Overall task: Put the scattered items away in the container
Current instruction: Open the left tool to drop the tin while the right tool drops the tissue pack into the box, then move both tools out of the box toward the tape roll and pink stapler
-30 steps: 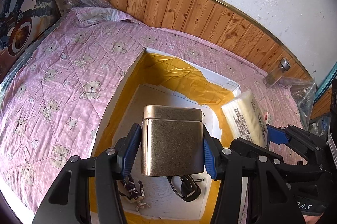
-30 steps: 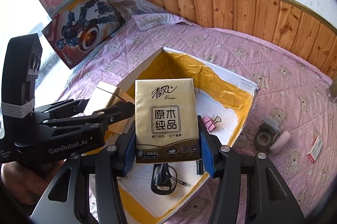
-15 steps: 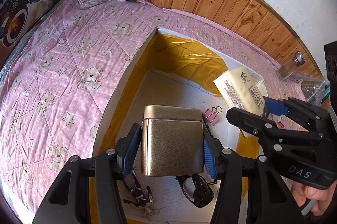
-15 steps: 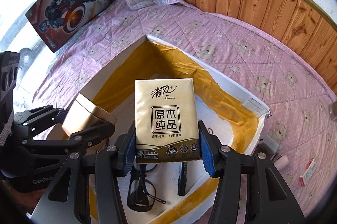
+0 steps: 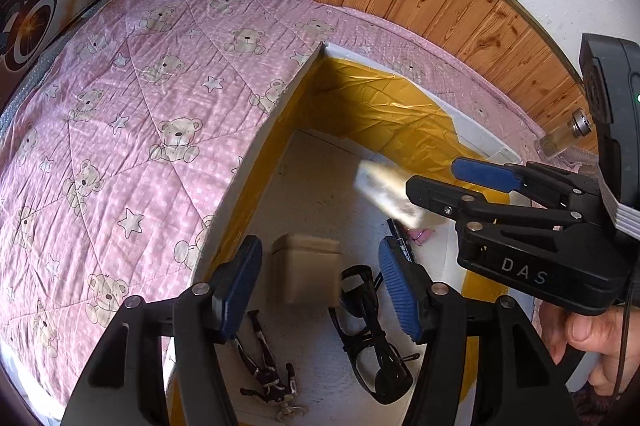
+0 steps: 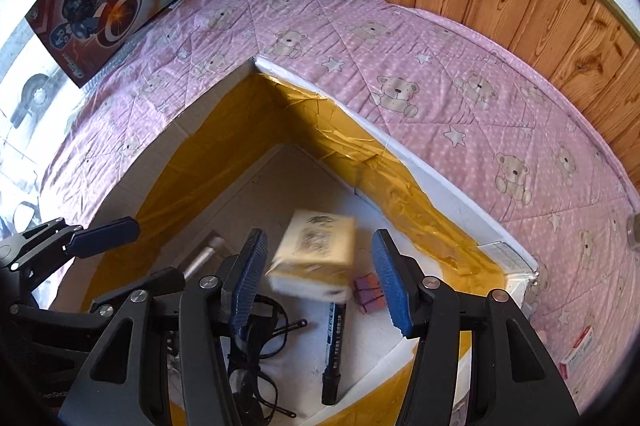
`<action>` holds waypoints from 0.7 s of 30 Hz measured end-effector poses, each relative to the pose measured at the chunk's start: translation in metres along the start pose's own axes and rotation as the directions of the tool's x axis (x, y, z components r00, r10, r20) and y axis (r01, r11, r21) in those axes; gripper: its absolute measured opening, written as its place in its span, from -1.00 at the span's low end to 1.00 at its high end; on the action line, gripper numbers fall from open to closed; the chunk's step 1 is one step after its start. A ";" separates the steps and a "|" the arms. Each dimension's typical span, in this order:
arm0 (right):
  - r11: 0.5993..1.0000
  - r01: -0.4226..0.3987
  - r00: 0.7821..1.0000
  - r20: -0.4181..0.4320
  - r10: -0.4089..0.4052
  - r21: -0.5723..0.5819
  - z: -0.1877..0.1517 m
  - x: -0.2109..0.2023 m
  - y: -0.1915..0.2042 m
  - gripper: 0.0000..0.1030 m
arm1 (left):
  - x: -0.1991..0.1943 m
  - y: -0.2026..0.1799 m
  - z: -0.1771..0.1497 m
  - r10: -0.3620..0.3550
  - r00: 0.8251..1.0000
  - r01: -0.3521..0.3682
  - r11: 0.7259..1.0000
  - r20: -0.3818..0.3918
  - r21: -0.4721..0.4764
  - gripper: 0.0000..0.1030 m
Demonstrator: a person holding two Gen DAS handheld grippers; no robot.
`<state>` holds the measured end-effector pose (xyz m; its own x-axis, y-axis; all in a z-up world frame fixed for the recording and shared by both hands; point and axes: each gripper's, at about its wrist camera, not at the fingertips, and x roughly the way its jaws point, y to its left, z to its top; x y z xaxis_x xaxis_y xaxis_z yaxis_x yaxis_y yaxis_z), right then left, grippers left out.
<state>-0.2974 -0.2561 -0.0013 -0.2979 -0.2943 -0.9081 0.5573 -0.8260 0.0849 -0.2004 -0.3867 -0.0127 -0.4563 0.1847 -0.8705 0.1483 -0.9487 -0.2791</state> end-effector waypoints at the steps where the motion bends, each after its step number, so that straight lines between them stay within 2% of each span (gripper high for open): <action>1: 1.000 -0.002 1.000 0.004 0.002 0.006 0.000 -0.001 -0.001 0.12 | -0.001 0.000 0.001 -0.001 1.000 0.001 1.000 0.003 -0.001 0.21; 7: 0.999 -0.020 0.999 0.026 0.019 0.048 -0.006 -0.009 -0.009 0.12 | -0.009 0.000 0.000 -0.004 1.000 0.004 1.000 0.023 0.008 0.21; 21: 0.997 -0.054 0.997 0.060 0.051 0.055 -0.036 -0.037 0.008 0.12 | -0.028 -0.015 -0.020 0.000 0.999 -0.003 0.998 0.040 0.064 0.21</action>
<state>-0.2543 -0.2345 0.0184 -0.3152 -0.3642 -0.8764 0.5290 -0.8341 0.1564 -0.1724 -0.3724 0.0083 -0.4909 0.1742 -0.8536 0.0930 -0.9637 -0.2501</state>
